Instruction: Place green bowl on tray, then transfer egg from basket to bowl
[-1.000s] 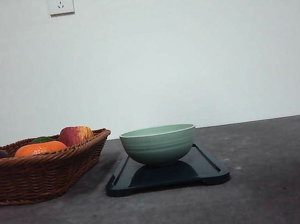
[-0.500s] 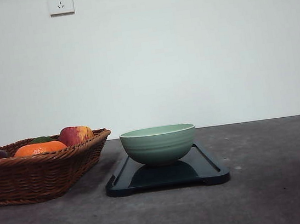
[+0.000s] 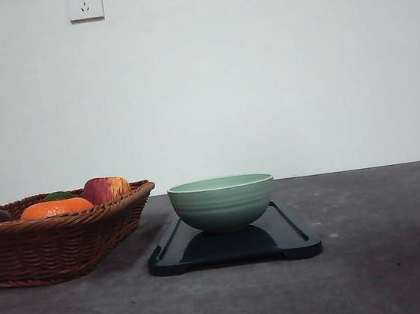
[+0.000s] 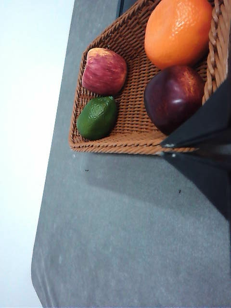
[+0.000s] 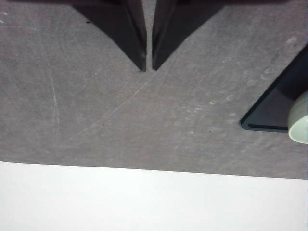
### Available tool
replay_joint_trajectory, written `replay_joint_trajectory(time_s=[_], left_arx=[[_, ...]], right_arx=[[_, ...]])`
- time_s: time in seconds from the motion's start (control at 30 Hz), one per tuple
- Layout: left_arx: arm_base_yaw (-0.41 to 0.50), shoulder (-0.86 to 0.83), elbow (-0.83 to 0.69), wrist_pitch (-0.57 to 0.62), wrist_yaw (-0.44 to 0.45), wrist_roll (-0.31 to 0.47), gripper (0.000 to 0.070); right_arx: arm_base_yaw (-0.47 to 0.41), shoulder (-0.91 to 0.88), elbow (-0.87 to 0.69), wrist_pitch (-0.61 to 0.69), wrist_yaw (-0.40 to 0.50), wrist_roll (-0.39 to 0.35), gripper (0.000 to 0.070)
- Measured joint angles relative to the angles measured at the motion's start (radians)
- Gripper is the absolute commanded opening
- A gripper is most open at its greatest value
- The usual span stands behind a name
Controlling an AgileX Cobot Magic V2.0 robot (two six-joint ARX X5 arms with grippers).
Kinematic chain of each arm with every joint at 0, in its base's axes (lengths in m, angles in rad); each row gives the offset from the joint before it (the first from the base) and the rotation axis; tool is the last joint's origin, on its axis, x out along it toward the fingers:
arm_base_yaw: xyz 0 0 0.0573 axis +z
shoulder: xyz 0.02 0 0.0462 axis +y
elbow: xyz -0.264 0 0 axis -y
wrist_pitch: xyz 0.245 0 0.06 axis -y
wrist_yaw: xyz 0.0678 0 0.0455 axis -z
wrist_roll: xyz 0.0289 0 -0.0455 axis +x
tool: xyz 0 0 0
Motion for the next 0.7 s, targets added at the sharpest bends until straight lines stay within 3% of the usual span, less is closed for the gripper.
replay_joint_trajectory(time_s=[0.7], left_arx=[[0.0,0.0,0.0,0.0,0.0,0.0,0.0]], right_arx=[[0.0,0.0,0.0,0.0,0.0,0.0,0.0012]])
